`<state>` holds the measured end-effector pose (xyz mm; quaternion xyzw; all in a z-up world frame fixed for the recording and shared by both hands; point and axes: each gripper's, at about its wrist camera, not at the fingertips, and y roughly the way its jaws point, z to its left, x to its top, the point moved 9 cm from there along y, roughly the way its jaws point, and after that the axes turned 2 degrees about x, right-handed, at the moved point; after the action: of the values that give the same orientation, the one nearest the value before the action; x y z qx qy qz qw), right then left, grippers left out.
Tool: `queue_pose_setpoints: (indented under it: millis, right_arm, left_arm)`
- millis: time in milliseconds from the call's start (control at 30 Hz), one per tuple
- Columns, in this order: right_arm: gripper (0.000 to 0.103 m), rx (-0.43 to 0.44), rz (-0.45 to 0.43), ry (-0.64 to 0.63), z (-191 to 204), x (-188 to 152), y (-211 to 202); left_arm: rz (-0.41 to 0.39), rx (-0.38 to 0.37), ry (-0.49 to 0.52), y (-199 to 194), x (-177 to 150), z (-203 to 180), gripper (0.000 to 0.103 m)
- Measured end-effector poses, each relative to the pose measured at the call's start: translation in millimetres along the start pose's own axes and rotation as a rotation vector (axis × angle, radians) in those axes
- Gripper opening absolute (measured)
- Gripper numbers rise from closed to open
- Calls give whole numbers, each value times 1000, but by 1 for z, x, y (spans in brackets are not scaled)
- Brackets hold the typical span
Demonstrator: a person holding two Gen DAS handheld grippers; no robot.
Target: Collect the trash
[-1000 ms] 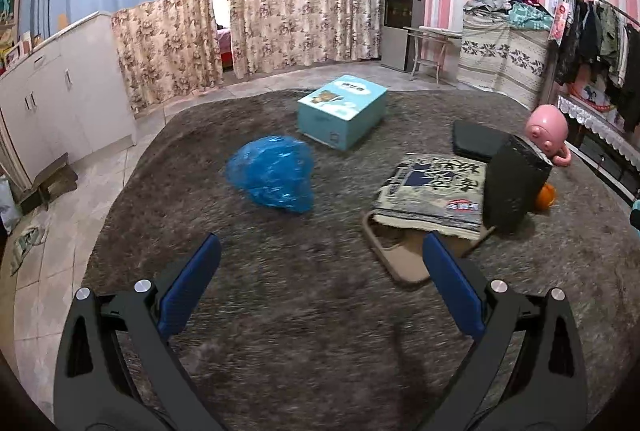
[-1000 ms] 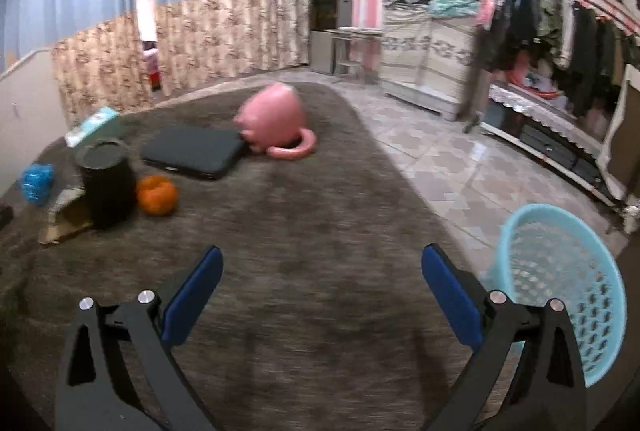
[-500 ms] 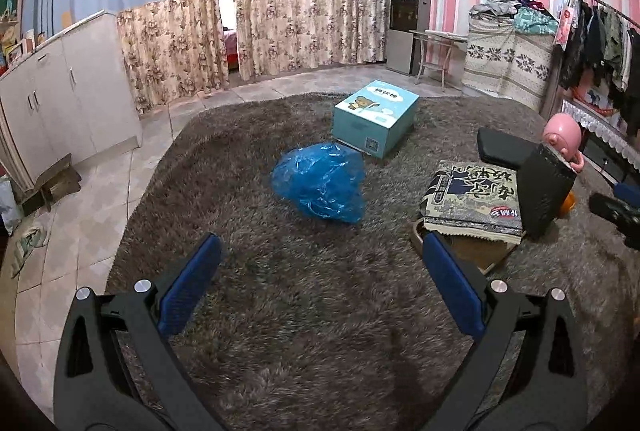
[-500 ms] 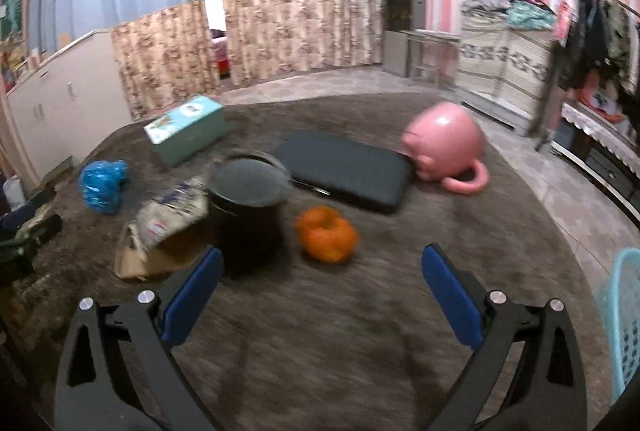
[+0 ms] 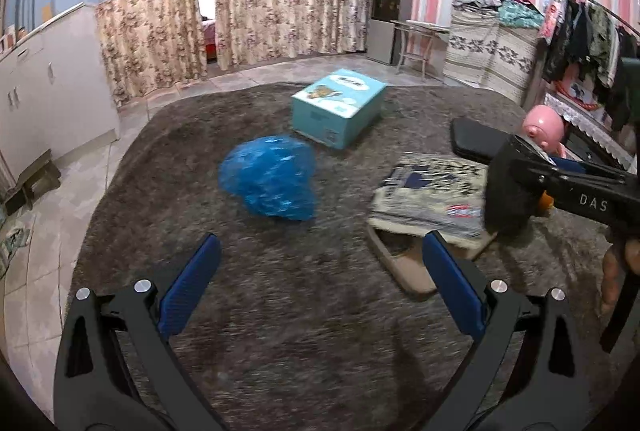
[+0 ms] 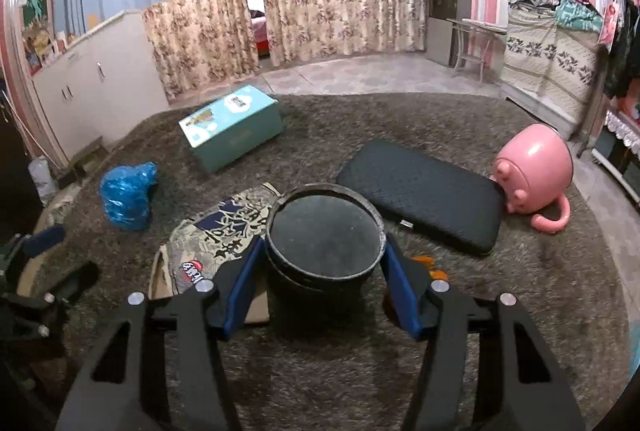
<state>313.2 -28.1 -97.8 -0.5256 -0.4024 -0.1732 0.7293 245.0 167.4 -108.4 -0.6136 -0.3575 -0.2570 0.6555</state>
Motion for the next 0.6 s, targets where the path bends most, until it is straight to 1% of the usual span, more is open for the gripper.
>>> queue_pose_setpoints:
  millis: [100, 233, 367, 533, 600]
  right_arm:
    - [58, -23, -39, 0, -9, 0, -18]
    - [58, -77, -77, 8, -36, 0, -52]
    - [58, -165, -86, 6, -73, -11, -90]
    - [58, -239, -85, 49, -120, -32, -126]
    - [58, -263, -92, 80, -139, -43, -139]
  left_arm:
    - [4, -24, 12, 3, 2, -20, 97]
    - [17, -67, 25, 12, 3, -52, 97]
    - [58, -63, 85, 30, 1, -79, 97]
    - [134, -24, 148, 56, -6, -93, 86]
    - [171, -31, 148, 64, -10, -92, 72]
